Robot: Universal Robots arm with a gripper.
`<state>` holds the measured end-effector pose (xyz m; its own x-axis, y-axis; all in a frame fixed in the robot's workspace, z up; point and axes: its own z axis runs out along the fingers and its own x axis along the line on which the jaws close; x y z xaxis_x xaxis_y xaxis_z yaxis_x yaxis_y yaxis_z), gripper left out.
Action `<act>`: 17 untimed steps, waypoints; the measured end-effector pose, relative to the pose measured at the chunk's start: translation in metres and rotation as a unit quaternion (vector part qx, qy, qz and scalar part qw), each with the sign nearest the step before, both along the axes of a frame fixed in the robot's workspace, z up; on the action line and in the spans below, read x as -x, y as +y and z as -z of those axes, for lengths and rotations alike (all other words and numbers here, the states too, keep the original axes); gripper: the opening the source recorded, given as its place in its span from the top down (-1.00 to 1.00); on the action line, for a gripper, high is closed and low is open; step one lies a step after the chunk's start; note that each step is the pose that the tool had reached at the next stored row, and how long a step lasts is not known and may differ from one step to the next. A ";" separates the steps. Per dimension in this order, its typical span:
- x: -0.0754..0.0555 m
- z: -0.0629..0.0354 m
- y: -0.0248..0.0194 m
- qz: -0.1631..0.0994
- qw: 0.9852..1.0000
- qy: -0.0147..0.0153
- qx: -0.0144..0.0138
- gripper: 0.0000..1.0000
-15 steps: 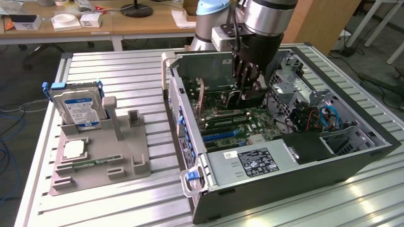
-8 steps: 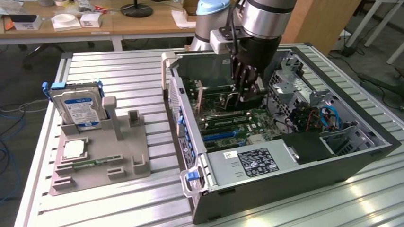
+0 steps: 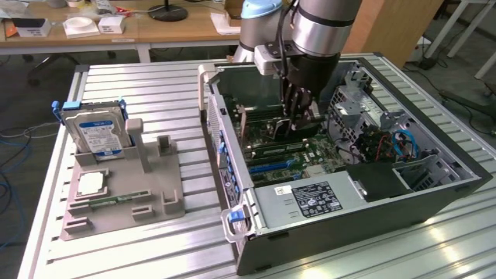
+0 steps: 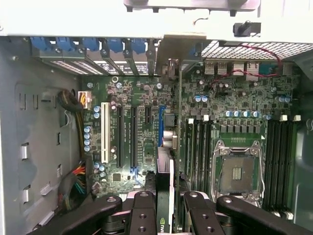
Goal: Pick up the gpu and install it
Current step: 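Insert the gpu into the slot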
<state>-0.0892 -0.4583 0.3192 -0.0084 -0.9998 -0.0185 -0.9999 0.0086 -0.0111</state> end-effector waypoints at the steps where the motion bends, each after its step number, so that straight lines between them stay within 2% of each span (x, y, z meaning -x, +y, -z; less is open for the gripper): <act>1: 0.000 0.0014 0.0000 0.000 1.000 0.000 0.000 0.47; 6: 0.001 0.0081 -0.0001 0.000 1.000 0.000 0.000 0.47; 17: 0.001 0.0143 -0.0030 0.000 1.000 0.000 0.000 0.47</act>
<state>-0.0904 -0.4613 0.3048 -0.0085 -0.9998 -0.0186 -0.9999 0.0087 -0.0111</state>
